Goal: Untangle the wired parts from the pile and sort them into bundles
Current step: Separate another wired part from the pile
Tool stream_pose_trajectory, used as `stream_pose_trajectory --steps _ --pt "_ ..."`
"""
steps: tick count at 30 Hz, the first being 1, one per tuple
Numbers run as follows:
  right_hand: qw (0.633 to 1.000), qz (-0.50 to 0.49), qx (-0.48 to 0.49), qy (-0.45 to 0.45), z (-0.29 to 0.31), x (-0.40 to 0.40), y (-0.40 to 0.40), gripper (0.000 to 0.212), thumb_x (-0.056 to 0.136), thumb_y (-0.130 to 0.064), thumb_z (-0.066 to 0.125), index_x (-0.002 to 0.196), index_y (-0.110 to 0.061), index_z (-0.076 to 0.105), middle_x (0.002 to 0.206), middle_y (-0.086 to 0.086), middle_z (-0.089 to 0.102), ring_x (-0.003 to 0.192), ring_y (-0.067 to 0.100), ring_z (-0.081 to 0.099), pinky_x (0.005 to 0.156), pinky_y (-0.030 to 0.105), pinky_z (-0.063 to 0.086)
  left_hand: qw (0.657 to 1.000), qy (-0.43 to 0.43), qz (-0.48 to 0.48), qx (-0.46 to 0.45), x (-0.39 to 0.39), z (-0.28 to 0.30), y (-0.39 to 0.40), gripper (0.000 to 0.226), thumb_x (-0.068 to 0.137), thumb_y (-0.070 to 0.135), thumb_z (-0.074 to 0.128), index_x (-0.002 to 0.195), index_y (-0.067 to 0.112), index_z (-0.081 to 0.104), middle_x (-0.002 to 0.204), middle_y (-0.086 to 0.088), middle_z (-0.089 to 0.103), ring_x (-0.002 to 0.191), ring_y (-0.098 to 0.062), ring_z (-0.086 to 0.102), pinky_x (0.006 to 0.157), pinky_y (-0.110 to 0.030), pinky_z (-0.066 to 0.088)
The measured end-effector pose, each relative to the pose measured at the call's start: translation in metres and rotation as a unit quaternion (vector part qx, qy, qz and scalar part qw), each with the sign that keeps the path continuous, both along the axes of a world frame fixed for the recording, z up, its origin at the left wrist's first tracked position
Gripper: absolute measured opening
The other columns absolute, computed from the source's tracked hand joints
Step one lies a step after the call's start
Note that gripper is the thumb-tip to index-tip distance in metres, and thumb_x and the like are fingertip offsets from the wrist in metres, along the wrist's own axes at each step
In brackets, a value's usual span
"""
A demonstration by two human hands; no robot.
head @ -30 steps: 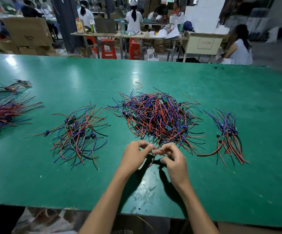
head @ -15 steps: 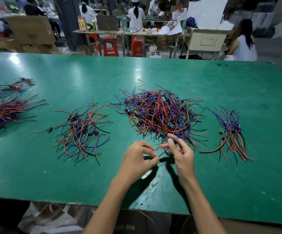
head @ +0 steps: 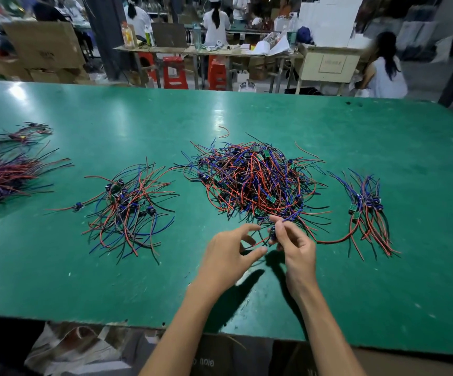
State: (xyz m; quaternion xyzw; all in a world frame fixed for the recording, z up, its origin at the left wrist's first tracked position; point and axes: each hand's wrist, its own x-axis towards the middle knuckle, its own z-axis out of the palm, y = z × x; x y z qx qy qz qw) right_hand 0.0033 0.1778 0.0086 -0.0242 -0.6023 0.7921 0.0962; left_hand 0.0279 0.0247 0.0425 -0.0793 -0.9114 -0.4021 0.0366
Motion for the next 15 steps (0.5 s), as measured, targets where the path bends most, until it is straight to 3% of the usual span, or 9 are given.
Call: stream_pose_trajectory --steps 4,7,10,13,15 --pt "0.999 0.006 -0.012 0.029 0.003 0.003 -0.005 0.011 0.084 -0.024 0.072 0.088 -0.02 0.081 0.109 -0.001 0.077 0.074 0.008 0.066 0.065 0.02 0.055 0.99 -0.024 -0.056 0.124 -0.005 0.003 0.011 0.014 0.093 0.018 0.071 0.104 0.013 0.077 0.082 -0.001 0.076 0.067 -0.009 0.066 0.074 -0.028 0.055" --pt "1.0 -0.003 -0.003 0.018 0.002 0.003 -0.002 0.02 0.085 -0.03 0.071 0.103 -0.029 0.08 0.103 0.001 0.07 0.066 0.012 0.042 0.06 0.019 0.04 0.97 -0.046 -0.007 0.239 -0.008 0.007 0.002 0.009 0.094 0.008 0.069 0.097 0.006 0.076 0.076 -0.01 0.075 0.063 -0.013 0.065 0.07 -0.031 0.057" --pt "0.999 0.001 0.036 0.017 0.002 0.005 0.0 0.03 0.087 -0.032 0.074 0.117 -0.034 0.074 0.112 -0.003 0.074 0.072 0.006 0.051 0.063 0.02 0.046 0.941 -0.022 0.074 0.33 -0.019 0.017 -0.032 0.011 0.094 0.003 0.066 0.098 0.008 0.075 0.073 -0.002 0.075 0.059 -0.01 0.067 0.062 -0.021 0.056" --pt "0.983 -0.062 0.172 0.007 -0.002 0.005 -0.005 0.032 0.088 -0.019 0.078 0.115 -0.032 0.069 0.114 -0.003 0.069 0.067 0.013 0.049 0.068 0.033 0.049 0.921 0.036 0.199 0.333 -0.038 0.027 -0.087 0.012 0.096 0.002 0.063 0.103 0.003 0.073 0.073 -0.005 0.072 0.057 -0.009 0.066 0.062 -0.021 0.058" --pt "0.931 -0.144 0.336 -0.013 -0.006 0.003 -0.008 0.035 0.086 -0.022 0.078 0.118 -0.03 0.066 0.118 0.0 0.063 0.086 0.016 0.055 0.084 0.037 0.05 0.922 0.042 0.282 0.262 -0.051 0.026 -0.124 0.017 0.096 0.007 0.064 0.107 -0.003 0.073 0.08 -0.012 0.074 0.068 -0.02 0.071 0.076 -0.034 0.061"
